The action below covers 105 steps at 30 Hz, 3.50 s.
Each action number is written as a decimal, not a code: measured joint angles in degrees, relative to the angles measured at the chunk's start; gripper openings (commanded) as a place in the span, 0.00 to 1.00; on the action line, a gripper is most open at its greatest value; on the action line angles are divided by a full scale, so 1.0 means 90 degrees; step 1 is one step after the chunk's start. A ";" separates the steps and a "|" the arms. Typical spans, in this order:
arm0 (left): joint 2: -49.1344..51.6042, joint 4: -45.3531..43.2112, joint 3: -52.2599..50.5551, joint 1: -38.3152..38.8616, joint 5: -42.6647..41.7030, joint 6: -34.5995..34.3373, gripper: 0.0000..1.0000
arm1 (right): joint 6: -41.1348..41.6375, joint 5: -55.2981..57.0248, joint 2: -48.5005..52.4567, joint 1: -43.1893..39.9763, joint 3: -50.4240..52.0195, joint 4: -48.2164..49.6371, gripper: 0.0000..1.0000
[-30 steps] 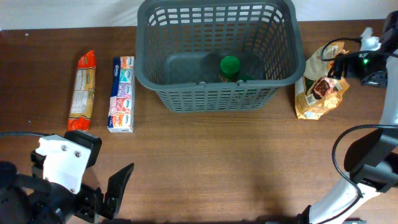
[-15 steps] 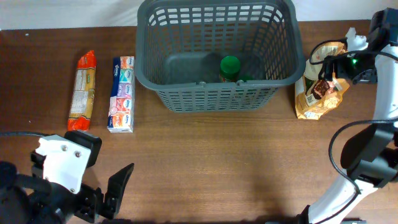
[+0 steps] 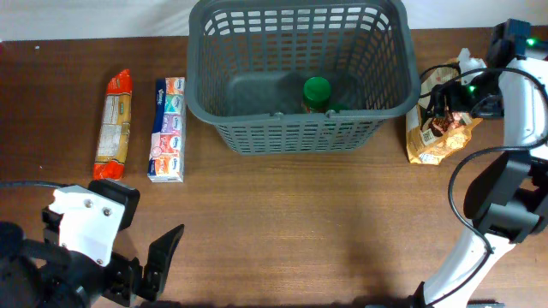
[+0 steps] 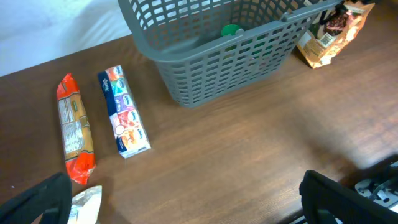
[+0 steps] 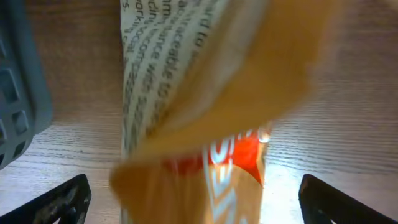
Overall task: Pack container
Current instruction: 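Lower the right gripper onto the orange Nescafe bag and grasp it, then lift the Nescafe bag and lower it into the basket's right side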
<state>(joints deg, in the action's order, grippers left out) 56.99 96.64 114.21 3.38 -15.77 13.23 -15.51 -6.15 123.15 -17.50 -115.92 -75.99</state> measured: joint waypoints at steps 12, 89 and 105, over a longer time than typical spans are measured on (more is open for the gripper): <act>0.0000 0.0002 0.0000 0.0000 0.0024 0.0000 0.99 | -0.0019 0.0000 0.0508 0.0029 0.0073 0.0000 0.96; 0.0000 0.0002 0.0000 0.0000 0.0024 0.0000 0.99 | 0.2249 -0.0396 -0.1183 0.3706 -0.6356 -0.2331 0.04; 0.0000 0.0000 0.0000 0.0000 0.0024 0.0000 0.99 | 0.2249 0.0806 0.0444 0.4177 -0.6237 -0.1496 0.04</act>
<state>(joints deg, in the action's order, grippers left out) 56.99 96.64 114.21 3.38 -15.55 13.23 4.73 1.10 127.15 20.10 -172.05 -89.45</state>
